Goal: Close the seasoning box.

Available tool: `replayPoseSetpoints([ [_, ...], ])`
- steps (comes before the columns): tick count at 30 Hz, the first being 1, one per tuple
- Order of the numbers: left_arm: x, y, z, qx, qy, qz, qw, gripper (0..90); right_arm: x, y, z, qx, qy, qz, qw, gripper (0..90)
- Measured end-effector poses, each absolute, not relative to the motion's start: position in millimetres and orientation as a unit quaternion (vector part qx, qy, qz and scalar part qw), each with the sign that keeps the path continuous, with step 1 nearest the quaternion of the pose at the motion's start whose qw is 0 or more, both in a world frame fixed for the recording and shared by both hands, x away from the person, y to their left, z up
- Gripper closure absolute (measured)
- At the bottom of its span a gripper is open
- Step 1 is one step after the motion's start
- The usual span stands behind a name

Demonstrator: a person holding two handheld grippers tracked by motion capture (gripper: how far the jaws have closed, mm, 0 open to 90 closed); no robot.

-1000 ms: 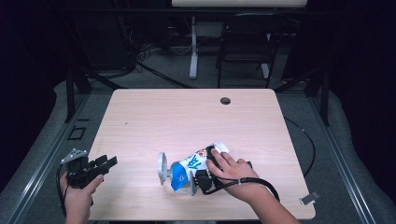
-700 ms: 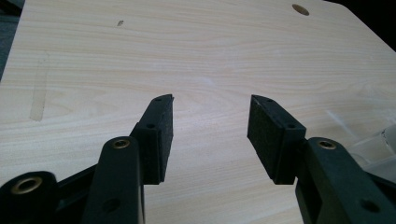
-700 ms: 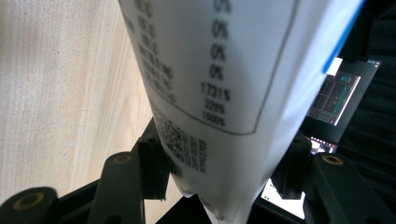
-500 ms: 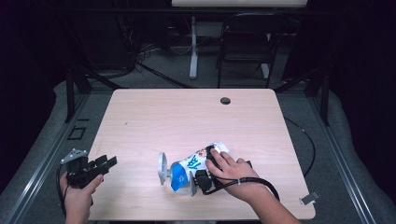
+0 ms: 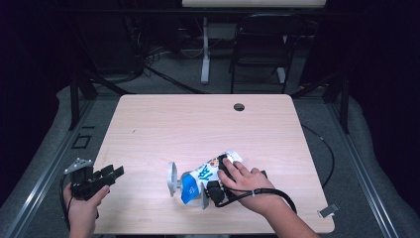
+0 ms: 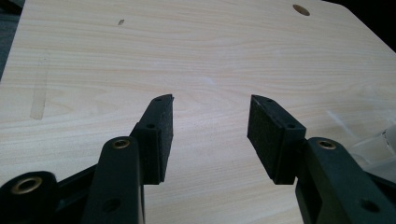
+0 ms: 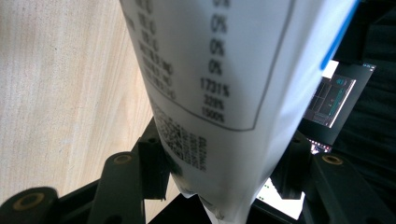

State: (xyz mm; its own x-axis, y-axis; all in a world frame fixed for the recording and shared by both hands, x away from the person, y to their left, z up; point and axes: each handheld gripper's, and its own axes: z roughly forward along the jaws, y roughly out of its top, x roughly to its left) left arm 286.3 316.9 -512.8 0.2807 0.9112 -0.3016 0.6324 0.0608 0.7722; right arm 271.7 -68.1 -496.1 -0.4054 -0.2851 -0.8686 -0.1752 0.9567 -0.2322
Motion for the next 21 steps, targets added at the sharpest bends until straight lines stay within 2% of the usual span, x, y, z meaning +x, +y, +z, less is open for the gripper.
replayPoseSetpoints([
  [21,286.6,317.7,-513.5,0.667,0.58,0.157,0.441,51.3,270.4,-66.9,-493.8,-0.143,0.834,-0.062,0.529,48.8],
])
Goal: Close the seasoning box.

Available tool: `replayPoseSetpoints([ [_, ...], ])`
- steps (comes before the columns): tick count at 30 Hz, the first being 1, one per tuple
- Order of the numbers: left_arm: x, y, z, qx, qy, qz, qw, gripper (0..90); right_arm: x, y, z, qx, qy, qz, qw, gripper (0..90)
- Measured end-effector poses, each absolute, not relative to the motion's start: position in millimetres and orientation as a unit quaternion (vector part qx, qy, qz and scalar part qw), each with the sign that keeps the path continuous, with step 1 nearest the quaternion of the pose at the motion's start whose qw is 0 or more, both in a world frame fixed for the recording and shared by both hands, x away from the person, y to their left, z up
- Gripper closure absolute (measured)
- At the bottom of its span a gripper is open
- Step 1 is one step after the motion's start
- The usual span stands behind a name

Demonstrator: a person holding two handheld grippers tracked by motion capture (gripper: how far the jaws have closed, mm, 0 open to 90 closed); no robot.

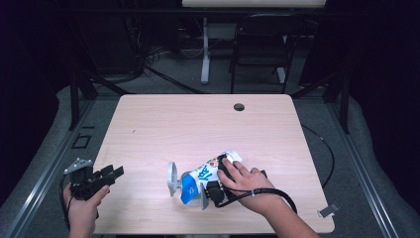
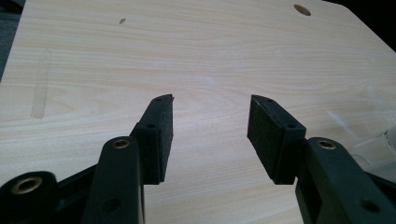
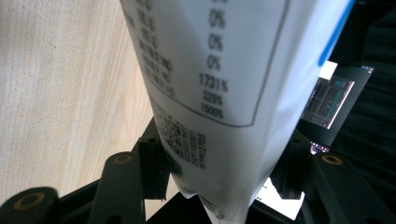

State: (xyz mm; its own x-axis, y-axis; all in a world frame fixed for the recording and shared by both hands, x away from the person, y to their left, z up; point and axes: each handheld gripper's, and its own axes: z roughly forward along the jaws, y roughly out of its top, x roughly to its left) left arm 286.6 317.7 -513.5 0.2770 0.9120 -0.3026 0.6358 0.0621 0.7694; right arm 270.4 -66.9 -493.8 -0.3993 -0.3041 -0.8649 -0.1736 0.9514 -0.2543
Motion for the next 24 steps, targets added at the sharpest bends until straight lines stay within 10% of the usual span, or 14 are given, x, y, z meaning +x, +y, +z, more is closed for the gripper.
replayPoseSetpoints([
  [24,286.8,318.4,-514.0,0.666,0.581,0.155,0.442,51.3,269.7,-67.0,-493.9,-0.149,0.831,-0.06,0.532,49.0],
])
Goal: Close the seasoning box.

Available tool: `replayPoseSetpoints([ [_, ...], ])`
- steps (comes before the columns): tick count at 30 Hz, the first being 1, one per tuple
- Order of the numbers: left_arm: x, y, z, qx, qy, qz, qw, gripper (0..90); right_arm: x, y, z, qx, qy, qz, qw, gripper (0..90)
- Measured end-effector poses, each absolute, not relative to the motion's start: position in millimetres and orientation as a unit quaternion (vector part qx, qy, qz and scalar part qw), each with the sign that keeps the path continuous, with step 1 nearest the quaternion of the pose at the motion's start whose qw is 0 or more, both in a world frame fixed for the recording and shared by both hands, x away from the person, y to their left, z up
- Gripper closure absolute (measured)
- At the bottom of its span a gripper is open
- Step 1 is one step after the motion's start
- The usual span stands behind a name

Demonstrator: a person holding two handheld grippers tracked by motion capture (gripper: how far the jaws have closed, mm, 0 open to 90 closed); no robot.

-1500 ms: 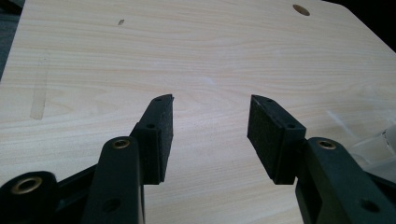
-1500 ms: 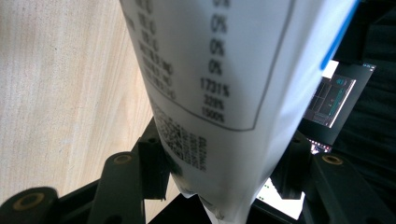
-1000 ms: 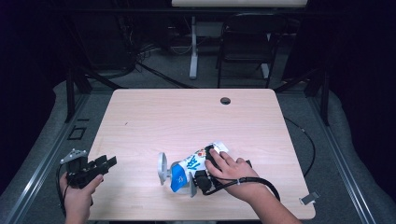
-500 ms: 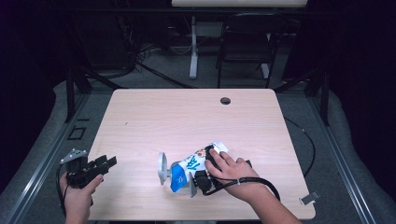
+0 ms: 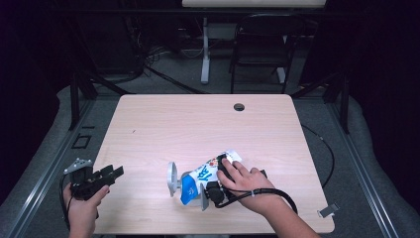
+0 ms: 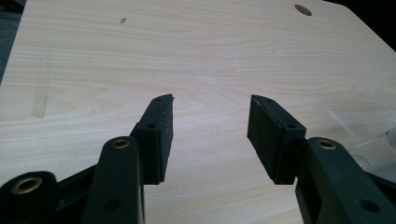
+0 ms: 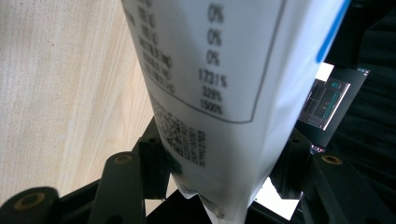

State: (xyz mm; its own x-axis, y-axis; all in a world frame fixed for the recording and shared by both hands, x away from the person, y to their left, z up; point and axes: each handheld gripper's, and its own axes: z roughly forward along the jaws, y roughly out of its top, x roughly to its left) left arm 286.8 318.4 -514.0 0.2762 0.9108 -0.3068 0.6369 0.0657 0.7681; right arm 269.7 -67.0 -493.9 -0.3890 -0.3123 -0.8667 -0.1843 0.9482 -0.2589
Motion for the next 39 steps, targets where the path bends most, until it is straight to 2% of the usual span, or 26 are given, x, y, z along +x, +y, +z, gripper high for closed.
replayPoseSetpoints([
  [39,287.0,319.0,-514.2,0.663,0.582,0.156,0.443,51.4,268.7,-66.1,-492.5,-0.157,0.829,-0.06,0.534,49.5],
])
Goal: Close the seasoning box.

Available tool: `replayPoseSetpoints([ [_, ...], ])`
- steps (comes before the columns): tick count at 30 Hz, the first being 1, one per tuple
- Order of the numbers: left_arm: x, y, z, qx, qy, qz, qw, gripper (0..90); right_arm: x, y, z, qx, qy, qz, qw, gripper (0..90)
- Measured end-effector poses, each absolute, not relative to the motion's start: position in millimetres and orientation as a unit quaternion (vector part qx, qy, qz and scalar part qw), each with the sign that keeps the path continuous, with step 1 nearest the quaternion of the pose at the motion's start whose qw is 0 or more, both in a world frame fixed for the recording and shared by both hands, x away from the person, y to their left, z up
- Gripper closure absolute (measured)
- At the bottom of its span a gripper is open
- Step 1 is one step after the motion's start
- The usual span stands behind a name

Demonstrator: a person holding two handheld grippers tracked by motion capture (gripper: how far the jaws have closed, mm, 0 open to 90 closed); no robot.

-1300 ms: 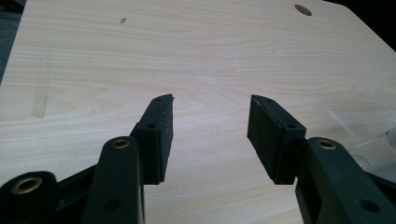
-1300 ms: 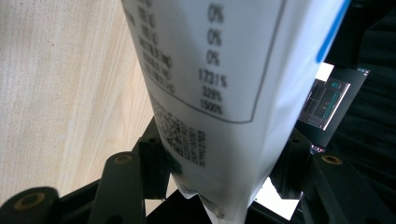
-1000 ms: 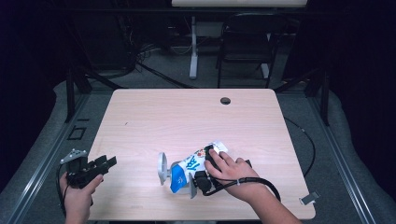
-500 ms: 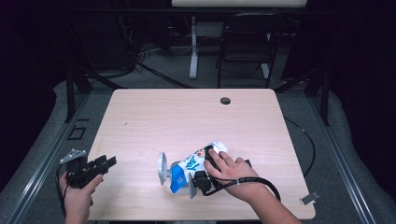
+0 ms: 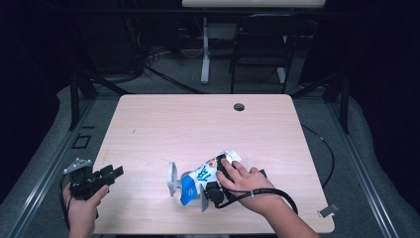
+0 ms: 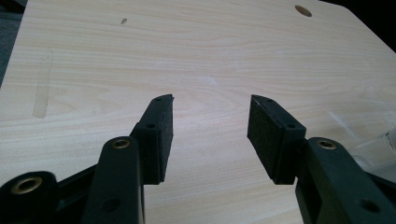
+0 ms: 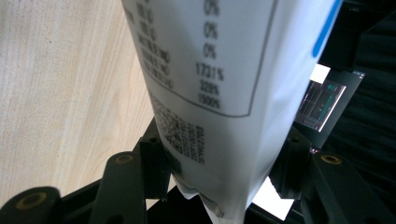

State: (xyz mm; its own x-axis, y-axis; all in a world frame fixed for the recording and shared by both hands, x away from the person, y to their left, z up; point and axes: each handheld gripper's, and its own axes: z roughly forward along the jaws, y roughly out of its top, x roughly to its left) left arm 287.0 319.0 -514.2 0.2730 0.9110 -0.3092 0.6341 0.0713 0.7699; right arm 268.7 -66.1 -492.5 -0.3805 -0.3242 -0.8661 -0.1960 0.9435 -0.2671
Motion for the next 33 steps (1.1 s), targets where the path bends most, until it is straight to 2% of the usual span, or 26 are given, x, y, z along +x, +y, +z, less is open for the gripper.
replayPoseSetpoints([
  [33,287.2,320.5,-514.6,0.666,0.584,0.152,0.438,51.3,265.6,-66.9,-491.3,-0.167,0.829,-0.054,0.532,51.9],
])
